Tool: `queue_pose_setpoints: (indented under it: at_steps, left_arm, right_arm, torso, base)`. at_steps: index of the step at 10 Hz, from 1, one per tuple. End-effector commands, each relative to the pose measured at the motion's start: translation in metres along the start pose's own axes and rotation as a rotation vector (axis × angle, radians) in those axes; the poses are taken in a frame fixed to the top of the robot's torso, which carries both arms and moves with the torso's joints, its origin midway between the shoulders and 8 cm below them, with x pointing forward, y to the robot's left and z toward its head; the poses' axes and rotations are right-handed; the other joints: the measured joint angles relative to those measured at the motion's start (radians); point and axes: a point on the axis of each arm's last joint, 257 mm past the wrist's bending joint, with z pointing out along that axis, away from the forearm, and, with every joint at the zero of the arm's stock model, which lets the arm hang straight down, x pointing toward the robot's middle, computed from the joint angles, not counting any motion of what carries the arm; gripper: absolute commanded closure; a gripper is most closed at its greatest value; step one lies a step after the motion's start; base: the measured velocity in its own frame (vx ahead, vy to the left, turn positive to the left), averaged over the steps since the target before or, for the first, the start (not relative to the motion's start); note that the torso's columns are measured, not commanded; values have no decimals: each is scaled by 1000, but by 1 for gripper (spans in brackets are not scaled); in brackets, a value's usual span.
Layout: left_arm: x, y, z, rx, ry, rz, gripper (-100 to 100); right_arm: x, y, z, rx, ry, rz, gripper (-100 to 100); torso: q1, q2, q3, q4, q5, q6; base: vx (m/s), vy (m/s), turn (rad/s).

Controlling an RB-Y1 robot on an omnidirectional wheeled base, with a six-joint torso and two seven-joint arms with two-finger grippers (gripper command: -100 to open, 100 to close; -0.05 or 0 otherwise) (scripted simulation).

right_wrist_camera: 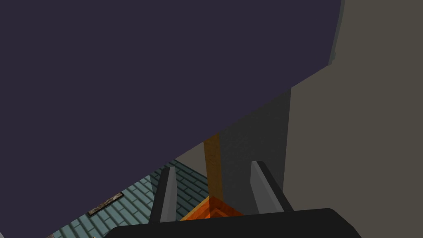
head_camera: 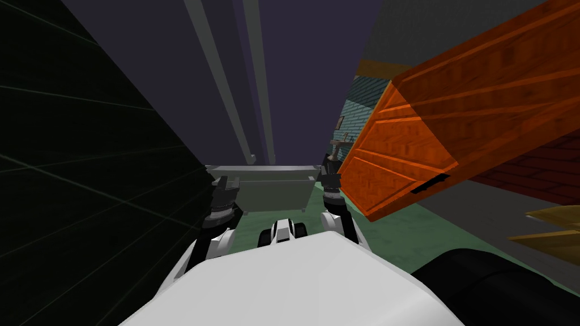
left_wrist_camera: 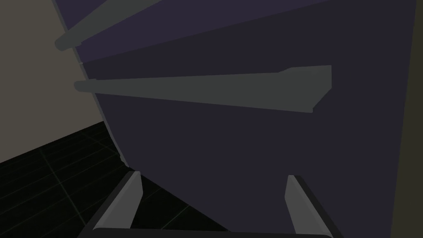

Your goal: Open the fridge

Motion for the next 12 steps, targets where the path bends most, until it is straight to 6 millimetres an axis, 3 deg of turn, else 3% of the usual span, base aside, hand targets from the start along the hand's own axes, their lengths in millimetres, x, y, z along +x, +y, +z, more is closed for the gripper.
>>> queue_pose_setpoints:
  at_steps: [1, 12]
  left_arm:
    - [4, 19, -7, -18, 18, 5, -100]
    - [16, 88, -43, -91, 62, 15, -100]
  right_arm:
    - [0, 0, 0, 0, 0, 0, 0]
    - [0, 0, 0, 0, 0, 0, 0]
  torso:
    - [0, 0, 0, 0, 0, 0]
    - [0, 0, 0, 0, 0, 0]
  base:
    - [19, 7, -18]
    - [24, 8, -16]
